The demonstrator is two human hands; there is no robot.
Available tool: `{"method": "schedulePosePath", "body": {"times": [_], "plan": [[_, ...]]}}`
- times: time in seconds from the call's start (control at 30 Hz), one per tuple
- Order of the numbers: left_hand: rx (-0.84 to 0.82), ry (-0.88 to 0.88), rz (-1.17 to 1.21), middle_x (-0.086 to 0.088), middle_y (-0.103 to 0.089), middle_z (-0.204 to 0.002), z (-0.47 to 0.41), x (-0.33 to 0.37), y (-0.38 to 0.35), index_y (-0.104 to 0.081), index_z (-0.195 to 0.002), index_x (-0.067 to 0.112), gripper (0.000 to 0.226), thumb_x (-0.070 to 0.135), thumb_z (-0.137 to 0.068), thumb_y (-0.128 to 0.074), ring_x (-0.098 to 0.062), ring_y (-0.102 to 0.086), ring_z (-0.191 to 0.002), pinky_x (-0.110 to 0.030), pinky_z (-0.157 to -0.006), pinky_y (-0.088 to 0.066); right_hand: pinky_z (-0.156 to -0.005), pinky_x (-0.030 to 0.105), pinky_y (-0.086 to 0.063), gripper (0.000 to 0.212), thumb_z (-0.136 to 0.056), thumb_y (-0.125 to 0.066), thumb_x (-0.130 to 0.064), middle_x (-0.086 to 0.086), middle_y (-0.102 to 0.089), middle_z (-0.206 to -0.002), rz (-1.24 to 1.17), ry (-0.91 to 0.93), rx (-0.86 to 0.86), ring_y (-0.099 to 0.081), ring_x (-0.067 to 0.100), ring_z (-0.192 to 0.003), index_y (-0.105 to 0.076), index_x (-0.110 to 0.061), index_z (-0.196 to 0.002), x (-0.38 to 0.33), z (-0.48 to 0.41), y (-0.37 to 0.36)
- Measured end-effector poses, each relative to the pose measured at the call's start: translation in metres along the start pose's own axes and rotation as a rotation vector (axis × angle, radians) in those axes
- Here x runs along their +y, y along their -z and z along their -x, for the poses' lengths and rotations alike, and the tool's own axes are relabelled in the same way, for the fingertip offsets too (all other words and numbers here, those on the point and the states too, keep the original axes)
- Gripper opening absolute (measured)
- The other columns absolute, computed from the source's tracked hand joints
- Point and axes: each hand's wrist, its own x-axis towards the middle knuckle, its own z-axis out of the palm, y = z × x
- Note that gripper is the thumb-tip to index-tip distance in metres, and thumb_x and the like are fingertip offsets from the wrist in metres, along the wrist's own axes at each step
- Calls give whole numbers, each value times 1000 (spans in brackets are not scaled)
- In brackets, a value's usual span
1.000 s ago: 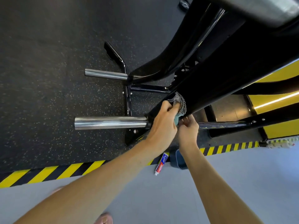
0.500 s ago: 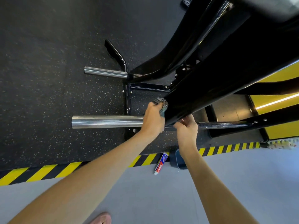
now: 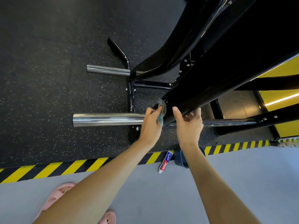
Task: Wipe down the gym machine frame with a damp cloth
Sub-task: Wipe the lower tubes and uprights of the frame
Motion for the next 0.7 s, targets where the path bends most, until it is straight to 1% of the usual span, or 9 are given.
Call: {"method": "schedulePosePath", "body": {"times": [0.07, 0.1, 0.13, 0.23, 0.37, 0.47, 0.57, 0.63, 0.7], "plan": [[14, 91, -2, -6, -40, -100, -17, -2, 4, -47, -139, 3, 46, -8, -95, -42, -14, -51, -91, -8, -81, -38, -64, 0, -42, 34, -83, -74, -28, -13, -67, -87, -8, 0, 2, -62, -15, -73, -56, -18, -109, 1, 0, -1], [26, 83, 13, -6, -40, -100, -18, 2, 3, -48, -138, 3, 47, -10, -94, -42, -17, -50, -93, -12, -87, -39, -63, 0, -42, 34, -83, -74, -28, -16, -66, -86, -11, 1, 2, -62, -15, -73, -55, -19, -109, 1, 0, -1], [31, 44, 38, -7, -39, -100, -14, 7, 2, -48, -137, 2, 47, -12, -93, -42, -14, -48, -91, -13, -89, -40, -63, 0, -42, 33, -83, -75, -28, -18, -65, -85, -11, 3, 6, -62, -15, -73, -55, -20, -109, 1, 1, 0], [32, -69, 81, -6, -40, -98, -1, 16, -1, -50, -135, 2, 47, -14, -92, -42, -7, -44, -85, -9, -84, -38, -67, 6, -45, 31, -83, -74, -30, -21, -64, -83, -6, -4, 18, -65, -7, -76, -54, -22, -105, 3, 0, -2], [-13, 110, -8, -7, -41, -100, -27, 1, 10, -49, -136, 0, 48, -15, -91, -41, -19, -47, -97, -18, -94, -36, -67, 3, -45, 33, -83, -74, -30, -21, -65, -83, -17, -18, 20, -65, -6, -78, -55, -22, -108, 2, 1, -2], [-63, -1, 26, -1, -41, -94, -13, 10, 13, -53, -132, 0, 42, -13, -92, -43, -18, -47, -93, -22, -89, -39, -65, 3, -45, 32, -82, -74, -31, -20, -64, -82, 2, -12, 33, -64, -7, -76, -54, -22, -105, 2, 2, -2], [-86, -53, 76, -3, -41, -98, 2, 8, 12, -52, -134, 3, 46, -14, -93, -39, -19, -49, -97, -23, -93, -41, -63, 2, -43, 30, -83, -74, -31, -18, -63, -80, 14, -11, 42, -63, -7, -74, -52, -23, -101, 1, 2, -3], [-79, 28, 22, -5, -41, -99, -14, 0, 13, -49, -138, 4, 48, -12, -94, -39, -22, -48, -99, -24, -95, -39, -62, -2, -40, 31, -83, -74, -30, -20, -63, -80, 2, -21, 33, -63, -7, -74, -54, -22, -105, -1, 2, -2], [-70, 104, -8, -7, -41, -100, -25, -2, 15, -49, -139, 6, 49, -11, -94, -38, -25, -49, -105, -19, -95, -36, -61, -3, -38, 32, -83, -74, -29, -19, -63, -81, -10, -30, 21, -63, -7, -74, -55, -21, -108, -3, 3, -1]]}}
